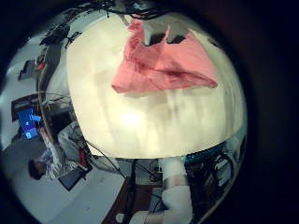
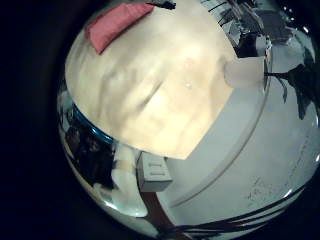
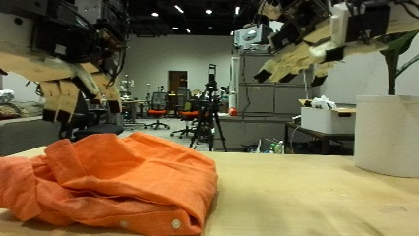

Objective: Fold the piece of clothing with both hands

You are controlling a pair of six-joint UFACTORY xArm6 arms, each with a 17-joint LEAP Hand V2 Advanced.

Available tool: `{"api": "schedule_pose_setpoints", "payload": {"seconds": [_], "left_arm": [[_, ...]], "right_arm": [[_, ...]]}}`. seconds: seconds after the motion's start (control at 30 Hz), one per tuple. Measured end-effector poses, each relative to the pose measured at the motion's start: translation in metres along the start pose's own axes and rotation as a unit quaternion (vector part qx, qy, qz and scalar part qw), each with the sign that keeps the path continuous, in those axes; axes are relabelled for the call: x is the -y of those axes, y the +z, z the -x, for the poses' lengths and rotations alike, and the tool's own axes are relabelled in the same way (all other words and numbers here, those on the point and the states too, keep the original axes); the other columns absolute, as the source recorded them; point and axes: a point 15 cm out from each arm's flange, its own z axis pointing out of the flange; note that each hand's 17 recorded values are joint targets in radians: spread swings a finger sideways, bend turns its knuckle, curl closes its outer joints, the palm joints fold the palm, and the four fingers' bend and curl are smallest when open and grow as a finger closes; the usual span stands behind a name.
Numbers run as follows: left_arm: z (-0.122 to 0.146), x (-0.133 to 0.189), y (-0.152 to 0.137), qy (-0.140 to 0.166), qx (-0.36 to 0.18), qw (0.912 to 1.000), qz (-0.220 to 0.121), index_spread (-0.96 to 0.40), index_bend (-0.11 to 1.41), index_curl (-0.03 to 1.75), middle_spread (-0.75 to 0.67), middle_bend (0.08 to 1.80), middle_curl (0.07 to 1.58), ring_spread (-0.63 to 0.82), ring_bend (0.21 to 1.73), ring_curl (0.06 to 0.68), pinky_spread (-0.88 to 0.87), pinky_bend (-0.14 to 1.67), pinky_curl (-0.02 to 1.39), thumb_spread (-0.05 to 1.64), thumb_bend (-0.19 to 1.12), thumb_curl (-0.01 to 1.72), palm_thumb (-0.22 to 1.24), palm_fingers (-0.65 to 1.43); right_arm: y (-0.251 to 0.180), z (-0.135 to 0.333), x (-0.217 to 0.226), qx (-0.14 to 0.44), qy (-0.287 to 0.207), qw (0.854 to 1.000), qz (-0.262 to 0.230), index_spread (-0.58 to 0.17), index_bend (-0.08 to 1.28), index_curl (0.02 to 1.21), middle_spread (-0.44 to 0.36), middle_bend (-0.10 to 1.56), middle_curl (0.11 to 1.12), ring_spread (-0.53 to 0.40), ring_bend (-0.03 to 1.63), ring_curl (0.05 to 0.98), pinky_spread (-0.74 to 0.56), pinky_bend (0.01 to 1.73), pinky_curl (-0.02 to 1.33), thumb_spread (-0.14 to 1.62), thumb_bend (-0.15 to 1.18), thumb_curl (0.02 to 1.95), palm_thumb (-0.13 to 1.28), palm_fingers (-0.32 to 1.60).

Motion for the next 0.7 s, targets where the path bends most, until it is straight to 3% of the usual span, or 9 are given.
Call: {"api": "schedule_pose_setpoints", "payload": {"seconds": [0.23, 0.53, 0.7], "left_arm": [[-0.011, 0.004, -0.004, 0.004, -0.027, 0.9996, 0.003, 0.16, 0.17, 0.32, 0.47, 0.18, 0.26, 0.59, 0.41, 0.224, 0.54, 0.31, 0.32, 1.14, -0.02, 0.33, 0.48, 0.00], [-0.013, -0.010, -0.012, 0.000, -0.022, 0.9997, -0.002, 0.15, 0.17, 0.32, 0.48, 0.18, 0.26, 0.59, 0.41, 0.223, 0.54, 0.32, 0.32, 1.14, -0.02, 0.33, 0.48, -0.01], [-0.015, -0.023, -0.026, -0.008, -0.016, 0.9989, -0.043, 0.14, 0.17, 0.32, 0.46, 0.19, 0.26, 0.59, 0.41, 0.222, 0.54, 0.31, 0.32, 1.14, -0.02, 0.33, 0.49, 0.00]], "right_arm": [[-0.029, 0.001, -0.014, -0.006, 0.003, 0.998, -0.055, -0.353, 0.30, 0.40, -0.060, 0.34, 0.35, 0.191, 0.35, 0.185, 0.42, 0.31, 0.22, 1.23, -0.02, 0.36, 0.52, 0.31], [-0.005, 0.004, -0.020, -0.002, 0.001, 0.999, -0.042, -0.372, 0.26, 0.39, -0.066, 0.32, 0.35, 0.175, 0.31, 0.181, 0.41, 0.24, 0.22, 1.23, -0.02, 0.33, 0.52, 0.36], [-0.004, 0.004, -0.020, -0.002, 0.003, 0.999, -0.042, -0.374, 0.24, 0.39, -0.063, 0.30, 0.34, 0.171, 0.29, 0.180, 0.41, 0.21, 0.22, 1.24, -0.02, 0.32, 0.52, 0.38]]}}
